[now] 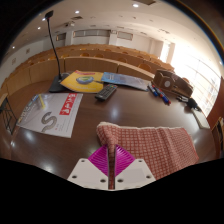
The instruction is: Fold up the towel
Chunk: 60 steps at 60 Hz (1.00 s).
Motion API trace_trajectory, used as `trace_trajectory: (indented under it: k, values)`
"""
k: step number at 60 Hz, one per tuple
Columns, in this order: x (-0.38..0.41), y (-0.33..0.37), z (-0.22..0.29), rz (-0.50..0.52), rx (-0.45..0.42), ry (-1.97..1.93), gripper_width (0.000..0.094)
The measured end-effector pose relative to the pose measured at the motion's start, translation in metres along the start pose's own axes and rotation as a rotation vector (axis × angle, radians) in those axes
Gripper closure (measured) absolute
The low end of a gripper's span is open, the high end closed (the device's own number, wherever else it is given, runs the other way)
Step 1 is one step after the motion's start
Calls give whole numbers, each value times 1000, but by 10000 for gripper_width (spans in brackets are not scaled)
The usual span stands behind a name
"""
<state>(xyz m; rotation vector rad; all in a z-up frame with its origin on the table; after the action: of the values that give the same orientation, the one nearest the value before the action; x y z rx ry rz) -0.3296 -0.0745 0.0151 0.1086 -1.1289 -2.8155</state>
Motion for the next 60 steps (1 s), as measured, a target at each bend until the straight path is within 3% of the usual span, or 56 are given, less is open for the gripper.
trace_trajectory:
  k: [7,17,25,34,37,43,47,49,60]
  values:
    - [27,22,22,123,-30,-51,888]
    - [22,82,86,278,-179,-152,888]
    - [-51,103,99,235,-241,-196,887]
    - [-143,76,47,126,-156,-219,837]
    - [-173,68,26,85,-120,-211,744]
    - [-231,70,-1,-54,-89,-170,420]
    - [-247,78,-6,-70,-96,-160,162]
    - [-251,82,-8,-64,-101,-158,82]
    - [-239,114,-9,-19,-123,-103,83]
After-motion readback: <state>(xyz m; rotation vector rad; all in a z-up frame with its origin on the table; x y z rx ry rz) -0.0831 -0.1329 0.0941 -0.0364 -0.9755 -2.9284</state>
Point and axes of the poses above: the point between the fingertips, and its own axes, seen from behind it with the camera up: x to the left, z up, y backward, against the way the camera looks, the point moved 2 cm from there along y, backward, against the way the camera looks, and after that the axes turned 9 degrees about z, right-handed, at the moved point
